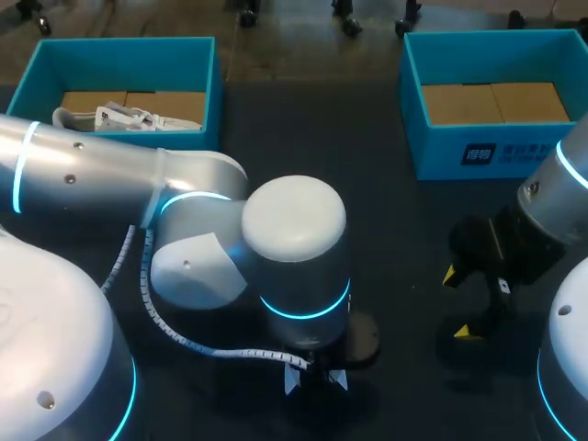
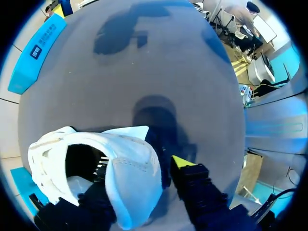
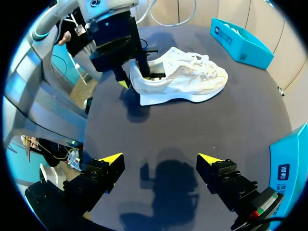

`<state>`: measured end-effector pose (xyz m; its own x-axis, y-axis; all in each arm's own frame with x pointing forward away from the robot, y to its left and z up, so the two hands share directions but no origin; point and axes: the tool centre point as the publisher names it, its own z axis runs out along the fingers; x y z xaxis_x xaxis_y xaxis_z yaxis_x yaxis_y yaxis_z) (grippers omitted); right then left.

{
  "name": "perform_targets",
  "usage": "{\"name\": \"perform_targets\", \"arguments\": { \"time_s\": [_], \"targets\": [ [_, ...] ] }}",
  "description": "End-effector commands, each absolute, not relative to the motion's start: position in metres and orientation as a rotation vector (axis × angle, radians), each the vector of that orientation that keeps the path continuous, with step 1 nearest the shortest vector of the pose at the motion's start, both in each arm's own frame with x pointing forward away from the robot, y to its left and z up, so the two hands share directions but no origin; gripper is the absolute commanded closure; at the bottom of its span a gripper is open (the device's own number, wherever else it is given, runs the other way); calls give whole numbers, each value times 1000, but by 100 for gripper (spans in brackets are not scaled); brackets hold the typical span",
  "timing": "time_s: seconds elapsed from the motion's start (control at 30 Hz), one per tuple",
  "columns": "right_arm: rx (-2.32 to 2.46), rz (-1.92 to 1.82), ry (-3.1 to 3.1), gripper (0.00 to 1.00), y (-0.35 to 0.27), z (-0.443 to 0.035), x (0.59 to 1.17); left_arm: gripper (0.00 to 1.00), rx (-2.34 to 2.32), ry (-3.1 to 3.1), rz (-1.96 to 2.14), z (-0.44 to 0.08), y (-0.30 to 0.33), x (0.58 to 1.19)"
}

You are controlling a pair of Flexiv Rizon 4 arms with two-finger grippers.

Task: Take the shoe out of the shoebox, open the shoe tongue, remove and reinsert the insole, then place the shoe into the shoebox

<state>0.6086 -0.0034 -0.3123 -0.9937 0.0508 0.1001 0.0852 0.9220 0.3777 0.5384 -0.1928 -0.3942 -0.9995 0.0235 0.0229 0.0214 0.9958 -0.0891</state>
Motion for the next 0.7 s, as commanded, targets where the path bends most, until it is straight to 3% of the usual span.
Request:
{"name": "perform_targets", "arguments": {
  "time_s": [0.03, 0.43, 0.7],
  "targets": [
    [-105, -594, -2994, 0, -3, -313, 608, 100, -30, -3108, 119, -401, -198, 540],
    [-105, -594, -2994, 0, -3, -313, 608, 100, -33, -3072, 131, -392, -185, 549],
    [-105, -594, -2994, 0, -3, -313, 608, 100, -104, -3065, 186, -336, -159, 571]
  ]
}}
